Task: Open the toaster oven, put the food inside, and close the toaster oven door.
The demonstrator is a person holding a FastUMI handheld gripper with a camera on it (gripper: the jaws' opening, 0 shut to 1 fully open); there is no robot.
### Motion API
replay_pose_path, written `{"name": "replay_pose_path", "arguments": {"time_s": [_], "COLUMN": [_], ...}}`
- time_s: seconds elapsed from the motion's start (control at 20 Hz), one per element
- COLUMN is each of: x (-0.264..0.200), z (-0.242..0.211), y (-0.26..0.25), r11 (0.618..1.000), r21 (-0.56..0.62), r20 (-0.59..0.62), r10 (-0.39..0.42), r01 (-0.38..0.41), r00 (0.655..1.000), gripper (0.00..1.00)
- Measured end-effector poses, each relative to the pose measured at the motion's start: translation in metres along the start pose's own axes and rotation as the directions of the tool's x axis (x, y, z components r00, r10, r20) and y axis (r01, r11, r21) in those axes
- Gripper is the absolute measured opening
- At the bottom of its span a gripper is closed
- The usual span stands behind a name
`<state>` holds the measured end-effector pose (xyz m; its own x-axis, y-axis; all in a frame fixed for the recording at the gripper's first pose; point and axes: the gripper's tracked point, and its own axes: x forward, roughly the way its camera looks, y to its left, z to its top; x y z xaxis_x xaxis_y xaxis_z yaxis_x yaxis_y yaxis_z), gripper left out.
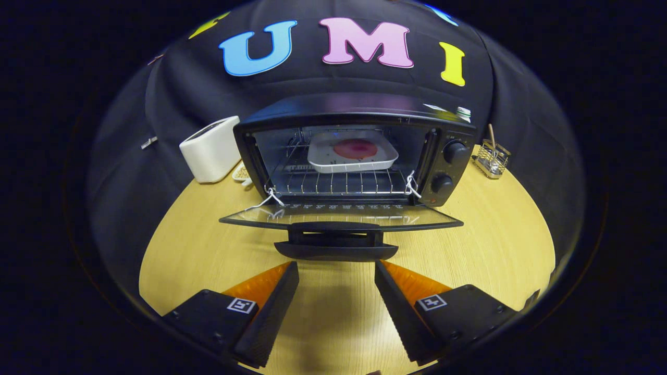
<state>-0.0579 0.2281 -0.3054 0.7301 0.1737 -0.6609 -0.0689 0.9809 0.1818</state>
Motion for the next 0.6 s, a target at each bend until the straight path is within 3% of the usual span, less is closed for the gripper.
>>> {"name": "replay_pose_path", "arguments": {"time_s": [0.35,0.6], "x": [-0.013,-0.02], "z": [0.049,0.118], "y": [0.002,-0.03], "r11": [0.999,0.998], "r21": [0.031,0.067], "r20": [0.114,0.224], "r10": [0.035,-0.003], "r01": [-0.038,-0.012], "r00": [0.993,0.975], "gripper": [0.96,0.96]}}
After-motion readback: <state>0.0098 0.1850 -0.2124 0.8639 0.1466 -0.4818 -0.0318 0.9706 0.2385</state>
